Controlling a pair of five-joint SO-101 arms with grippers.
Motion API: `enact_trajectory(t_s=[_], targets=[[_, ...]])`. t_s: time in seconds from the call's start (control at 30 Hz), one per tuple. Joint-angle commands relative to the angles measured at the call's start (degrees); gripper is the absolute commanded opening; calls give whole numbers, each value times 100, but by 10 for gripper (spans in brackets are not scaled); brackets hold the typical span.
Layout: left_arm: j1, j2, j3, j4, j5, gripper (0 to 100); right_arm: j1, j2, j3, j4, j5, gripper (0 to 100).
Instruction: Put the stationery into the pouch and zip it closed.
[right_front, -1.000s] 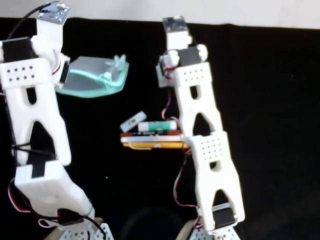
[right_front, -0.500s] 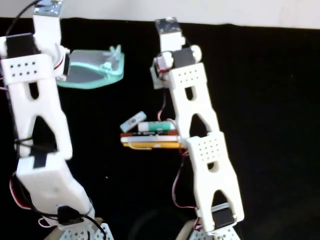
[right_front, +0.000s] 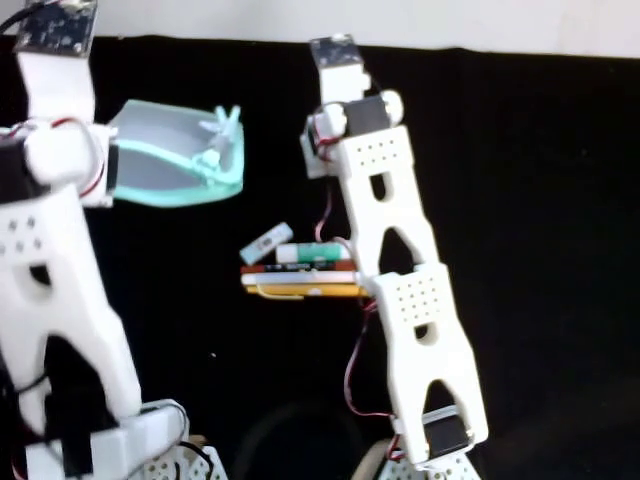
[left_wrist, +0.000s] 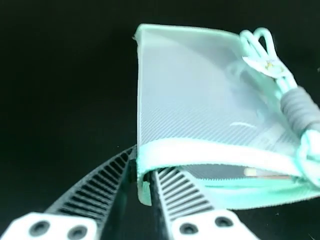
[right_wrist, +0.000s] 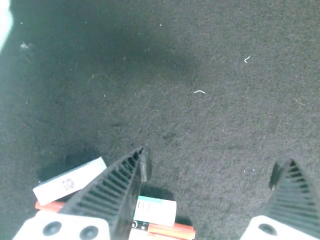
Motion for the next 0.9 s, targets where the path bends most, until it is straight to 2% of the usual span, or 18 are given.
enact_trajectory(t_s=[0.0, 0.27, 0.5, 0.6, 0.8, 0.87], targets=[[-224, -681, 242, 26, 35, 6, -48, -84, -31, 57, 9, 372], [-215, -778, 1640, 26, -141, 6, -57, -84, -31, 57, 0, 372], [-207, -444, 1815, 9, -211, 6, -242, -84, -22, 57, 0, 372], [-207, 171, 1393, -9, -114, 6, -374, -84, -22, 57, 9, 372], [-207, 1736, -514, -26, 527, 6, -549, -75, -22, 57, 35, 372], [-207, 2211, -1059, -18, 589, 6, -576, -75, -22, 57, 273, 372]])
